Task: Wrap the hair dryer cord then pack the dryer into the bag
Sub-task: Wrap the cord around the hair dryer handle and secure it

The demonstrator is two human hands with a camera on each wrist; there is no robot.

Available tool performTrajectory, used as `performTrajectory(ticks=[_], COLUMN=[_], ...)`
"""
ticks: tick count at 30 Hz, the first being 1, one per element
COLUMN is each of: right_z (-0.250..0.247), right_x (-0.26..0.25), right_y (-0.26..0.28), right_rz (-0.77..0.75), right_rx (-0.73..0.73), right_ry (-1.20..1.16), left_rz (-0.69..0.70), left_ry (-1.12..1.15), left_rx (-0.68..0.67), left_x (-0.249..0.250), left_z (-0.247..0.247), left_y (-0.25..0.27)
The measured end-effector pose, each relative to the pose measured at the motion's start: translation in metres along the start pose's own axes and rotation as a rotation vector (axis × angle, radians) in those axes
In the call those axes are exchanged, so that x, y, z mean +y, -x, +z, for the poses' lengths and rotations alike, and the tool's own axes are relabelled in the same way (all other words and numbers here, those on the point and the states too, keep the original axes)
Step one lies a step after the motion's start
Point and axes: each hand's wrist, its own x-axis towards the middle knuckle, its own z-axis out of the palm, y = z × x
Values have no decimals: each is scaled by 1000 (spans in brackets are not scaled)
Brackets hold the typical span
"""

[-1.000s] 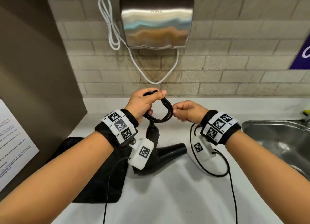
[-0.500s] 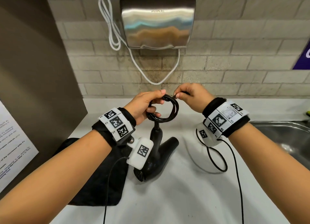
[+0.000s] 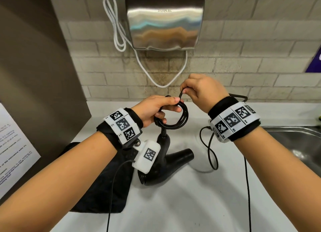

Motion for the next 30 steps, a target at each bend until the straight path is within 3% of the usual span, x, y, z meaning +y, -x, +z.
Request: performTrajectory(ticks=[7, 10, 13, 16, 20, 25, 30], right_z=[-3, -3, -6, -9, 3, 23, 31], right_x=[-11, -14, -7, -1, -3, -5, -8], right_y=[13, 17, 12, 6, 10, 16, 7], right_rz=[142, 202, 249, 222, 149, 149, 150], right_rx=[42, -95, -238, -300, -348, -451, -401], right_ry=[55, 23, -189, -272, -351, -647, -546], left_rz=[1, 6, 14, 17, 57, 104, 142], left_ry=[80, 81, 34, 42, 154, 276, 193], left_rx=[49, 39, -20, -44, 31, 43, 11], left_x=[-2, -2, -1, -3, -7, -13, -17], left_z=[1, 2, 2, 1, 0, 0, 2], left_y=[-3, -4, -3, -3, -4, -9, -8])
